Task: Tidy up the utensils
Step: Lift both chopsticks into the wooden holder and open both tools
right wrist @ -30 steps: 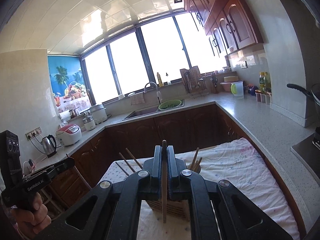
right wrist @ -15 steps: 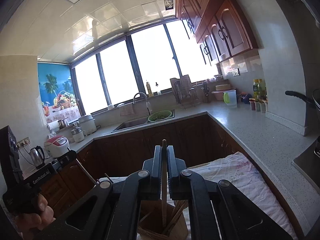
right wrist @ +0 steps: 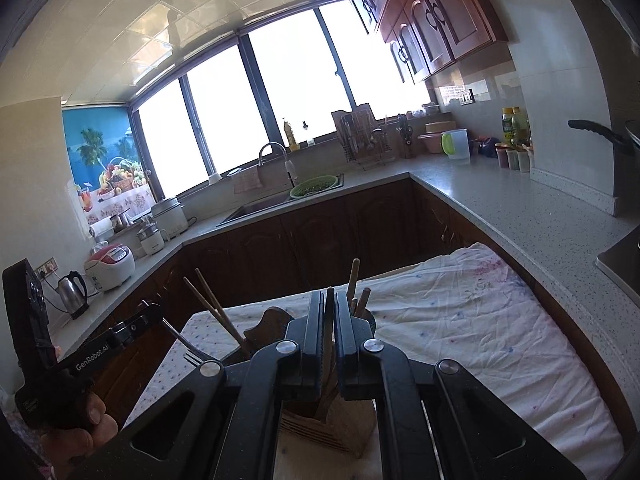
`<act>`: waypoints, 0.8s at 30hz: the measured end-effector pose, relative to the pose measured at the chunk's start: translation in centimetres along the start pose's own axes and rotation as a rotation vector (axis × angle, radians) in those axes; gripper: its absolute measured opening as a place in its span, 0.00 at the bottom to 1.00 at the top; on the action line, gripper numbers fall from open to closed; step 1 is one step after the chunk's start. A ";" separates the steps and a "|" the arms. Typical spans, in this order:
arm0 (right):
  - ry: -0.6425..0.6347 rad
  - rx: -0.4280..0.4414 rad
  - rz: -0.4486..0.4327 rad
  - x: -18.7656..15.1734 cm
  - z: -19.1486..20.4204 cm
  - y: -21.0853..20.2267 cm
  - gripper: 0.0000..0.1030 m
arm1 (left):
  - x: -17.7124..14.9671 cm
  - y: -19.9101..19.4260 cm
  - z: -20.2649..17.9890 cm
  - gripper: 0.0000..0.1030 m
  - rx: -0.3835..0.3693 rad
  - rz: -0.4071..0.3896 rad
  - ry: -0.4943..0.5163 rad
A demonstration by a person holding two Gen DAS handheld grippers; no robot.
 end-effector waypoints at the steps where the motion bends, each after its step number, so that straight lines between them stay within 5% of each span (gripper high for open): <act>1: -0.002 -0.002 0.010 -0.3 0.1 0.2 0.05 | -0.3 0.0 0.0 0.04 0.003 -0.006 0.000; 18: -0.004 0.014 0.040 -1.0 0.7 0.7 0.10 | 0.2 -0.6 0.1 0.06 -0.031 0.030 -0.014; 20: 0.008 0.027 0.031 -0.8 0.5 0.3 0.14 | 0.3 -1.1 -0.1 0.25 -0.034 0.031 -0.018; 24: 0.034 0.057 -0.012 -0.1 0.7 -1.5 0.43 | 0.8 -3.3 -0.5 0.56 -0.024 -0.014 -0.018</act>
Point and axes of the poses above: each gripper's, at about its wrist camera, not at the fingertips, and y roughly the way its jaws point, z to its left, x to its top, the point moved 2 cm from there along y, roughly the way its jaws point, and after that the axes turned 5 degrees about -x, right-handed, at the moved point
